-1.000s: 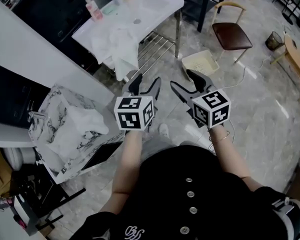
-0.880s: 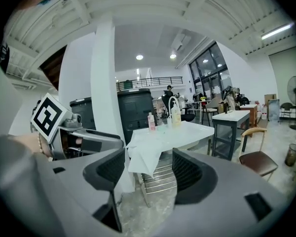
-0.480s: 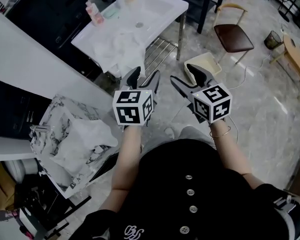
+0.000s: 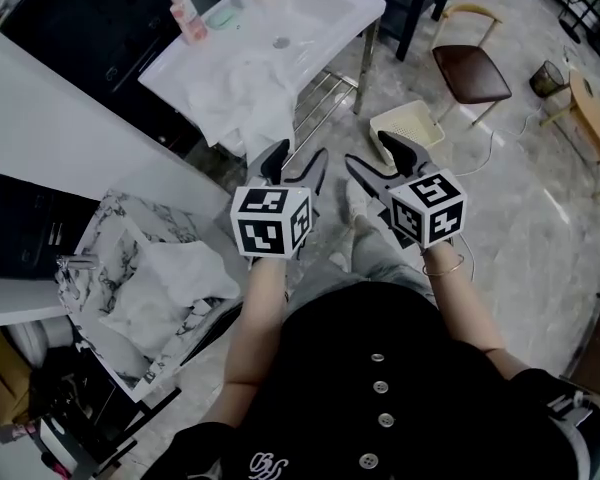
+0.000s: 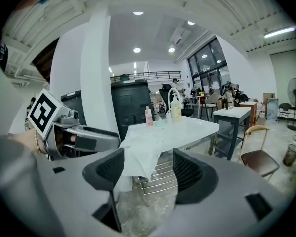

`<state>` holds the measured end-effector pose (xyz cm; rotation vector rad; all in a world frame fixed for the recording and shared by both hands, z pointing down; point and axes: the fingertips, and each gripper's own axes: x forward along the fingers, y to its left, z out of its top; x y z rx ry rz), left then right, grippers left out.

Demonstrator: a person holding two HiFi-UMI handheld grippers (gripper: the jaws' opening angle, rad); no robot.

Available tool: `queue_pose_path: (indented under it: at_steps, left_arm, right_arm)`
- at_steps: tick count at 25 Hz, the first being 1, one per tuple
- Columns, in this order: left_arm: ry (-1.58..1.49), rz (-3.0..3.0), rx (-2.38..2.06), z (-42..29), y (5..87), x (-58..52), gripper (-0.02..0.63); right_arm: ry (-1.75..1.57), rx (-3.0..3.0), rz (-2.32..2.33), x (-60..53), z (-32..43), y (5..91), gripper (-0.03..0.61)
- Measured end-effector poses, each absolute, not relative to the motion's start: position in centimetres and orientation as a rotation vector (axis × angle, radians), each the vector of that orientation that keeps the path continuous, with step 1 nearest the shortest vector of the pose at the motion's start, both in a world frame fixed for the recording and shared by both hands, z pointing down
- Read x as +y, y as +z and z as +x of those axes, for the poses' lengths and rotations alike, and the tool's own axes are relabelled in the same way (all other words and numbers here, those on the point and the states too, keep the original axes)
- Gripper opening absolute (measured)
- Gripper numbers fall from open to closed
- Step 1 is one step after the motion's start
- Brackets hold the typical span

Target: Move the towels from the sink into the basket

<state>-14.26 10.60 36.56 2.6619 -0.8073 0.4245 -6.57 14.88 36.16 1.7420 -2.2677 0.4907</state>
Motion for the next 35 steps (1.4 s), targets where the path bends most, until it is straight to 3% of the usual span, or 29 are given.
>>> queue_pose_path:
  at_steps: [35]
  left_arm:
    - [0.467, 2.557, -1.119, -7.0, 36.0, -9.9, 0.24]
  right_arm:
    - [0.384, -2.529, 1.405, -8.0, 1.1, 34.1, 0.289]
